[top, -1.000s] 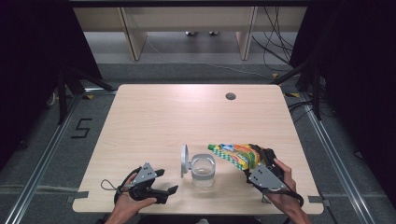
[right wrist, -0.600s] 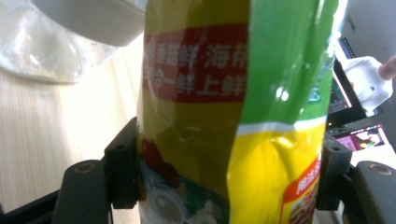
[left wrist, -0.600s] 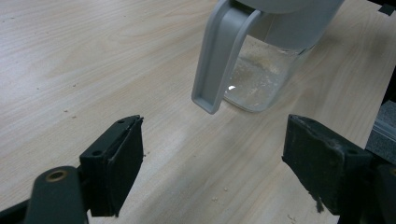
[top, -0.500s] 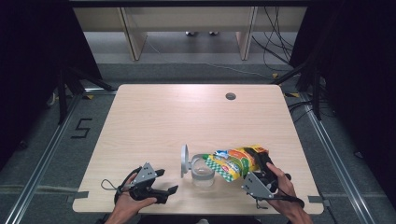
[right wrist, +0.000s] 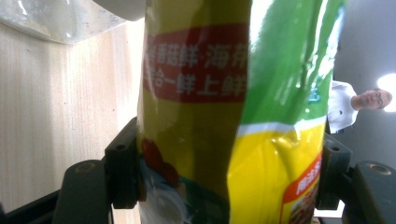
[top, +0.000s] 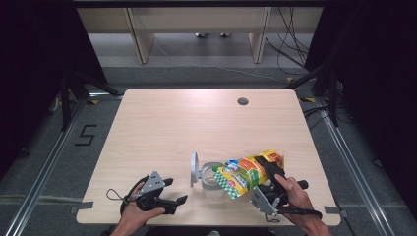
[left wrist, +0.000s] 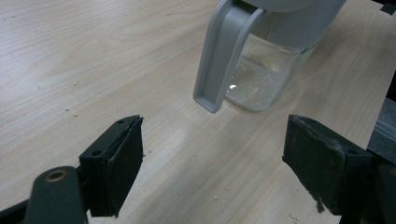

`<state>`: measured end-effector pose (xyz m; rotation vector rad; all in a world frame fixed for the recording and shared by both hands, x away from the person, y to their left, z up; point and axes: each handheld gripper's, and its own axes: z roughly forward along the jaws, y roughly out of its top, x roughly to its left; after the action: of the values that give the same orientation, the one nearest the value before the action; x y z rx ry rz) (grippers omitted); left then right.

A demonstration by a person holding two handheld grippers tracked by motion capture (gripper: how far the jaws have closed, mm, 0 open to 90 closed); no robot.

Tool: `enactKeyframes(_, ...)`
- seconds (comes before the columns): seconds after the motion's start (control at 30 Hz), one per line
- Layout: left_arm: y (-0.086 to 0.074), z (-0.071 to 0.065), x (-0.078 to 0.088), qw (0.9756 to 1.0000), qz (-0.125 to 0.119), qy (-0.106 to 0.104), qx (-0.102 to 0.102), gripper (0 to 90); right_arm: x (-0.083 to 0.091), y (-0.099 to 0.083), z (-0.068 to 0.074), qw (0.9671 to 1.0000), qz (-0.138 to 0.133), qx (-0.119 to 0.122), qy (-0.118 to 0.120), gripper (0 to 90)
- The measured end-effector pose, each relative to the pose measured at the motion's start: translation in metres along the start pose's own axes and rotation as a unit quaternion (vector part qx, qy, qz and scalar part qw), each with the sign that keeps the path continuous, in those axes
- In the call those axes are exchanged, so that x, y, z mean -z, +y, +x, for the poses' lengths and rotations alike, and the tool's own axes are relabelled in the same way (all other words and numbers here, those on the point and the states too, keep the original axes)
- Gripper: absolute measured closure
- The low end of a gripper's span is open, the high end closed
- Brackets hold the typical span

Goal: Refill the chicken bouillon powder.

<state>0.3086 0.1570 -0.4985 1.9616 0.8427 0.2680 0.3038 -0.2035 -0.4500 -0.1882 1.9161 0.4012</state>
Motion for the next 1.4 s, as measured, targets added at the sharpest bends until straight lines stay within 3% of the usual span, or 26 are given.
enactKeyframes(0.03, 0.0, 0.002, 0.001, 0.9999, 0.005, 0.001, -0.013, 19.6, 0.0, 0.0, 0.0, 1.0, 0.0, 0.0, 0.0, 30.9)
enactKeyframes(0.07, 0.0, 0.002, 0.0, 0.9999, 0.002, -0.001, -0.013, 19.6, 0.001, 0.0, 0.005, 0.9995, 0.009, -0.03, 0.002, 34.9)
enactKeyframes(0.1, 0.0, 0.002, 0.001, 0.9999, 0.001, 0.0, -0.014, 19.6, 0.001, 0.0, 0.005, 0.9995, 0.009, -0.03, 0.002, 34.9)
enactKeyframes(0.17, 0.0, 0.002, 0.001, 0.9999, 0.003, 0.001, -0.016, 19.5, -0.001, 0.001, 0.003, 1.0, 0.001, 0.004, -0.003, 35.6)
enactKeyframes(0.2, 0.0, 0.002, 0.0, 0.9999, 0.001, -0.002, -0.014, 19.6, 0.0, 0.003, 0.005, 0.9998, 0.013, -0.016, 0.005, 35.8)
enactKeyframes(0.23, 0.0, 0.002, 0.0, 0.9999, 0.001, -0.002, -0.012, 19.6, 0.0, 0.003, 0.005, 0.9998, 0.013, -0.016, 0.005, 35.8)
enactKeyframes(0.27, 0.001, 0.002, 0.001, 0.9999, 0.003, -0.002, -0.012, 19.5, -0.001, 0.003, 0.003, 0.9998, 0.004, 0.018, -0.007, 36.0)
enactKeyframes(0.3, 0.001, 0.002, 0.001, 0.9999, 0.003, -0.002, -0.012, 19.5, -0.001, 0.003, 0.003, 0.9998, 0.004, 0.018, -0.007, 36.0)
enactKeyframes(0.33, 0.001, 0.003, 0.002, 0.9997, 0.01, 0.002, -0.023, 19.6, -0.001, 0.005, -0.001, 0.9989, 0.003, 0.046, -0.009, 36.0)
enactKeyframes(0.4, 0.0, 0.002, 0.0, 0.9999, 0.001, 0.0, -0.013, 19.6, 0.0, 0.005, 0.001, 0.9992, 0.01, 0.038, -0.009, 36.1)
enactKeyframes(0.47, 0.0, 0.002, 0.0, 0.9999, 0.001, 0.0, -0.013, 19.5, 0.001, 0.007, 0.0, 0.9983, 0.007, 0.056, -0.012, 36.2)
enactKeyframes(0.57, 0.0, 0.002, 0.0, 0.9999, 0.002, 0.0, -0.01, 19.5, 0.001, 0.008, 0.001, 0.9982, 0.008, 0.057, -0.018, 36.2)
enactKeyframes(0.63, 0.0, 0.002, 0.001, 0.9999, 0.002, 0.0, -0.015, 19.6, 0.002, 0.01, 0.0, 0.9966, 0.013, 0.079, -0.018, 36.2)
enactKeyframes(0.77, 0.0, 0.002, 0.0, 1.0, 0.002, -0.001, -0.009, 19.6, 0.002, 0.012, 0.0, 0.9958, 0.019, 0.088, -0.017, 36.3)
enactKeyframes(0.8, 0.0, 0.002, 0.001, 0.9999, 0.003, -0.001, -0.015, 19.6, 0.002, 0.013, -0.003, 0.9932, 0.016, 0.114, -0.019, 36.3)
enactKeyframes(0.83, 0.0, 0.002, 0.0, 0.9999, 0.002, -0.002, -0.014, 19.6, 0.003, 0.013, 0.001, 0.9952, 0.028, 0.092, -0.02, 36.3)
enactKeyframes(0.87, 0.0, 0.002, 0.0, 0.9999, 0.001, -0.002, -0.011, 19.6, 0.003, 0.013, 0.001, 0.9952, 0.028, 0.092, -0.02, 36.3)
enactKeyframes(0.9, 0.0, 0.001, -0.001, 1.0, -0.003, -0.002, -0.005, 19.6, 0.003, 0.014, -0.002, 0.9923, 0.021, 0.12, -0.022, 36.3)
enactKeyframes(0.93, 0.0, 0.003, 0.001, 0.9998, 0.008, 0.001, -0.018, 19.6, 0.003, 0.015, -0.001, 0.9929, 0.023, 0.114, -0.023, 36.3)
enactKeyframes(1.03, 0.0, 0.0, -0.001, 1.0, -0.003, -0.001, 0.003, 19.6, 0.004, 0.019, -0.004, 0.9891, 0.022, 0.143, -0.026, 36.3)
enactKeyframes(1.07, 0.0, 0.001, 0.0, 1.0, 0.002, 0.0, -0.003, 19.6, 0.005, 0.018, 0.0, 0.9911, 0.038, 0.126, -0.021, 36.4)
enactKeyframes(1.13, 0.0, 0.001, 0.0, 1.0, 0.001, 0.002, -0.004, 19.6, 0.005, 0.019, -0.001, 0.99, 0.034, 0.134, -0.026, 36.7)
enactKeyframes(1.17, 0.0, 0.001, 0.0, 1.0, 0.002, 0.002, -0.005, 19.6, 0.004, 0.021, -0.005, 0.9864, 0.024, 0.16, -0.031, 36.9)
enactKeyframes(1.2, 0.0, 0.001, 0.0, 1.0, 0.001, 0.002, -0.003, 19.6, 0.005, 0.02, -0.001, 0.9897, 0.031, 0.136, -0.032, 37.3)
enactKeyframes(1.23, 0.0, 0.001, 0.0, 1.0, 0.001, 0.002, -0.002, 19.6, 0.005, 0.02, -0.001, 0.9896, 0.033, 0.136, -0.034, 37.5)
enactKeyframes(1.4, 0.0, 0.001, 0.0, 1.0, 0.001, 0.002, -0.003, 19.6, 0.004, 0.022, -0.005, 0.984, 0.019, 0.172, -0.04, 38.9)
